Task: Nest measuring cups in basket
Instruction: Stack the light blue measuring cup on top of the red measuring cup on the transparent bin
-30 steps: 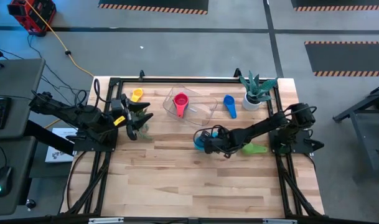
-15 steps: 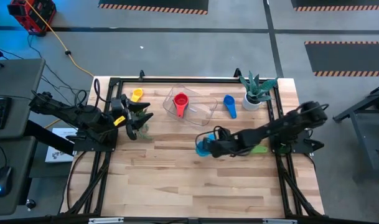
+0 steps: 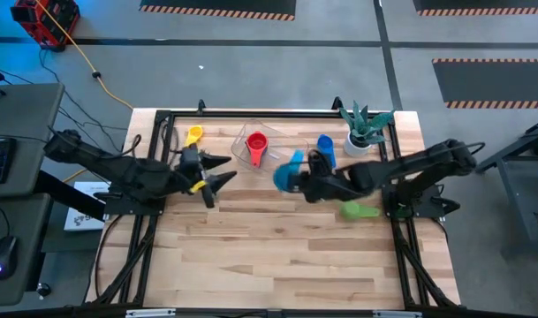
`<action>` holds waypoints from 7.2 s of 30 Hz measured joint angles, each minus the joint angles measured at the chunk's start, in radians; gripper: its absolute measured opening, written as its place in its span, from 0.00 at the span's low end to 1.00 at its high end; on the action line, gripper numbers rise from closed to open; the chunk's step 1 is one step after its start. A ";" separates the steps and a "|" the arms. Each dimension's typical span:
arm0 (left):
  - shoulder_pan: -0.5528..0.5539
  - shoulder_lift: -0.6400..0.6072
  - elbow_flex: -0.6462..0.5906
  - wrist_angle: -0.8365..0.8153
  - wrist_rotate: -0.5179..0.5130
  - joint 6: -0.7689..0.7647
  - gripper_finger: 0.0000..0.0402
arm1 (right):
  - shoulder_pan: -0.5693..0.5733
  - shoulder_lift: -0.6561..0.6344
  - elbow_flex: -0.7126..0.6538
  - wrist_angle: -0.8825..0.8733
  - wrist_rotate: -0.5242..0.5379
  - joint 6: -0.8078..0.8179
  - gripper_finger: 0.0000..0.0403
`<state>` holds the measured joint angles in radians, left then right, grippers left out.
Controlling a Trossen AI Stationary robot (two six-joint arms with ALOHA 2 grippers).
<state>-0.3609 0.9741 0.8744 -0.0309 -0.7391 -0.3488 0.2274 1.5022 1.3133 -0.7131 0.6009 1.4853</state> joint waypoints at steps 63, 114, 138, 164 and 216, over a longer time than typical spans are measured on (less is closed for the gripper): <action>0.185 0.286 0.133 -0.186 0.090 -0.375 0.01 | -0.071 0.383 0.586 -0.314 0.201 -0.525 0.00; 0.453 0.020 0.133 -0.306 0.664 -0.408 0.60 | -0.114 0.367 0.589 -0.060 -0.164 -1.324 0.00; 0.466 0.005 0.133 -0.381 0.630 -0.321 0.01 | -0.123 0.321 0.592 -0.159 -0.238 -1.264 0.31; 0.487 0.220 0.312 -0.658 0.944 -0.197 0.00 | 0.028 0.012 -0.247 0.558 -0.390 -0.647 0.59; 0.211 0.285 -0.291 1.025 -0.345 -0.471 0.00 | -0.162 0.150 -0.259 1.108 -0.065 0.349 0.58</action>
<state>-0.1497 1.2593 0.5831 0.9939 -1.0844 -0.8202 0.0658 1.6518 1.0538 0.3948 0.5361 1.8346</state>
